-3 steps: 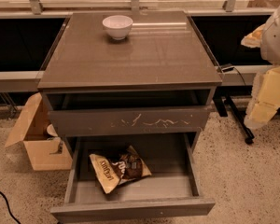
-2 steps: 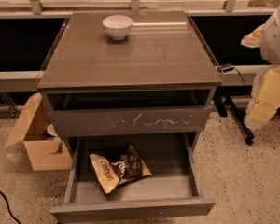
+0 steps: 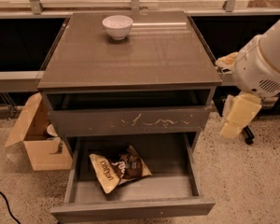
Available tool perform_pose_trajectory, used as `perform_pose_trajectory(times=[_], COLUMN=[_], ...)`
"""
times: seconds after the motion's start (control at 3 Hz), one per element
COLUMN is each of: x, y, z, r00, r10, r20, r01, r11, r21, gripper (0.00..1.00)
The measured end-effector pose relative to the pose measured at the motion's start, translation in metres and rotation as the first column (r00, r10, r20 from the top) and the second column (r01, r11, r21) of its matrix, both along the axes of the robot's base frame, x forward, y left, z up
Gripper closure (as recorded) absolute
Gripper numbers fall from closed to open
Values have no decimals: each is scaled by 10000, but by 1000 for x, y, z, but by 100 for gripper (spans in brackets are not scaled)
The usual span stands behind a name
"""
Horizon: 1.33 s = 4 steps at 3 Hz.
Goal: Pick brown chip bag from middle drawer and place on counter
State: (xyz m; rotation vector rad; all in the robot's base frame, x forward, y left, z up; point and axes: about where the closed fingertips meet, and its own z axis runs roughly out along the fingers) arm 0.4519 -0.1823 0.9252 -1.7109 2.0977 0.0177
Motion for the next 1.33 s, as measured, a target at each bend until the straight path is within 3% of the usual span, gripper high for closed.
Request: perform_pose_trajectory(times=[0.33, 0.67, 1.0, 1.33], x=[5, 5, 5, 3], y=[30, 30, 40, 56], z=[-39, -40, -70, -115], r00=[9986, 9986, 9946, 9842], r10=[529, 531, 1037, 1752], r20=[74, 74, 78, 239], r01=[-534, -535, -1039, -1768], r11=[9926, 9926, 9874, 9725], r21=[1087, 1086, 1191, 1518], gripper=[0, 0, 0, 0])
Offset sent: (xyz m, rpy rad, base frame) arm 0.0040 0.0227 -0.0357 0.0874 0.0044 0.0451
